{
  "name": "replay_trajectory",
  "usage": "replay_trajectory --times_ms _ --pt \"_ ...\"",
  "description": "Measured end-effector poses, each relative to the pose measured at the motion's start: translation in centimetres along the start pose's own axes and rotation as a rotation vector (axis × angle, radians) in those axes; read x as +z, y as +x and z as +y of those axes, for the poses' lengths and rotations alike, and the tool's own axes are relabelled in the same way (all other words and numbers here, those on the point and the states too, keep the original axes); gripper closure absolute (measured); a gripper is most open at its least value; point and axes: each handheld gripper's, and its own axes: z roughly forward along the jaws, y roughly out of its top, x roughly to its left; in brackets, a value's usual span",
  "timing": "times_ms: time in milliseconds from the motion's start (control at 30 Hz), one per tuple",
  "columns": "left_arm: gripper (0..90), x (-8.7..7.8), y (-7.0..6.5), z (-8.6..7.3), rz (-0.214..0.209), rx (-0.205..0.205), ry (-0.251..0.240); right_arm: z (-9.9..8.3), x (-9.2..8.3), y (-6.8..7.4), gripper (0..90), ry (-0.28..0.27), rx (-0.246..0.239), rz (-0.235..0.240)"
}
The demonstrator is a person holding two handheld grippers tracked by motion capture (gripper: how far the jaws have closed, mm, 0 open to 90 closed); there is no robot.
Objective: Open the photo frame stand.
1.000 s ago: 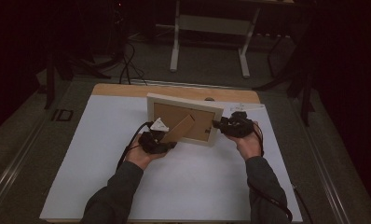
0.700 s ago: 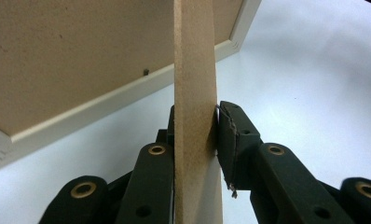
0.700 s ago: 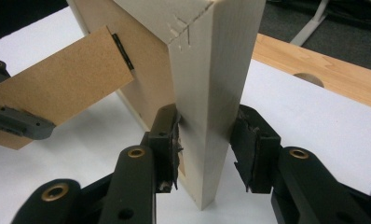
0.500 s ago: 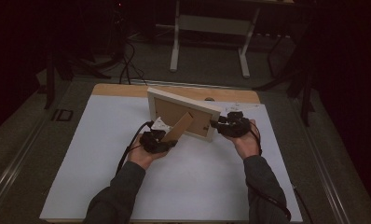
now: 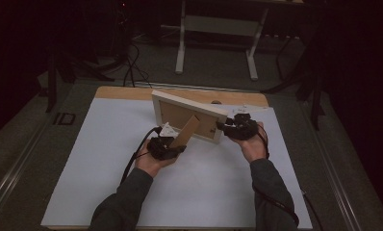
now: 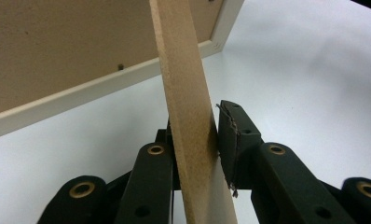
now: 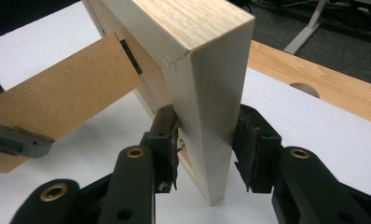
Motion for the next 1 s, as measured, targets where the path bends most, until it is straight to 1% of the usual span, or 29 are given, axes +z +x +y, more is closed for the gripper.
replay_trajectory --times_ms 133,167,267,300,333,400,433,500,533,567,600,633,700,733,767,800,833,867,900,1000 --pt "76.2 0.3 -0.4 -0.1 0.001 -0.002 -0.005 -0.1 0.0 0.0 60.7 -0.006 0.001 -0.006" --pt "76.4 0.4 -0.6 -0.2 0.003 -0.009 0.000 -0.1 0.0 0.1 60.5 -0.008 -0.008 -0.006" --pt "76.4 0.5 -0.8 -0.3 0.003 -0.001 0.007 -0.2 0.0 0.1 59.8 -0.012 -0.015 -0.001" --pt "76.4 0.7 -1.0 -0.4 0.007 0.011 0.016 -0.3 -0.1 0.1 58.9 -0.016 -0.020 0.003" --pt "76.5 0.7 -1.0 -0.4 0.007 0.011 0.016 -0.3 -0.1 0.1 58.9 -0.016 -0.020 0.003" --pt "76.6 0.8 -1.3 -0.5 0.002 0.026 0.024 -0.7 -0.3 -0.1 57.1 -0.028 -0.019 0.016" --pt "76.7 1.0 -1.7 -0.6 0.002 0.055 0.043 -0.8 -0.4 -0.2 56.1 -0.031 -0.013 0.024" --pt "77.0 1.2 -2.0 -0.6 -0.011 0.066 0.047 -1.1 -0.5 -0.4 55.9 -0.035 0.005 0.030" --pt "77.2 1.2 -2.0 -0.6 -0.011 0.066 0.047 -1.1 -0.5 -0.4 55.9 -0.035 0.005 0.030" --pt "77.3 1.4 -2.1 -0.6 -0.016 0.066 0.045 -1.3 -0.7 -0.6 57.9 -0.034 0.015 0.028" --pt "77.4 1.4 -2.1 -0.6 -0.016 0.066 0.045 -1.4 -0.8 -0.7 58.2 -0.034 0.020 0.029" --pt "77.4 1.4 -2.2 -0.6 -0.020 0.077 0.054 -1.4 -0.8 -0.7 58.1 -0.037 0.023 0.031" --pt "76.2 1.3 -2.2 -0.6 -0.021 0.082 0.054 -1.6 -0.9 -0.7 58.0 -0.039 0.018 0.034" --pt "75.2 1.3 -2.2 -0.6 -0.021 0.082 0.054 -1.6 -1.0 -0.6 58.0 -0.037 0.018 0.035" --pt "74.4 1.1 -2.0 -0.5 -0.025 0.073 0.042 -1.7 -1.0 -0.6 57.9 -0.038 0.015 0.036" --pt "73.7 1.1 -2.0 -0.5 -0.025 0.073 0.042 -1.7 -1.0 -0.6 57.9 -0.038 0.014 0.038" --pt "73.5 0.7 -1.8 -0.4 -0.028 0.060 0.031 -1.7 -1.1 -0.5 57.8 -0.039 0.010 0.038" --pt "73.4 0.7 -1.8 -0.4 -0.028 0.060 0.031 -1.7 -1.1 -0.5 57.8 -0.039 0.010 0.038" --pt "73.5 0.5 -1.7 -0.4 -0.026 0.054 0.021 -1.8 -1.1 -0.4 57.8 -0.038 0.008 0.038" --pt "76.5 0.4 -1.7 -0.4 -0.021 0.058 0.021 -2.0 -1.2 -0.3 57.7 -0.038 0.003 0.037"
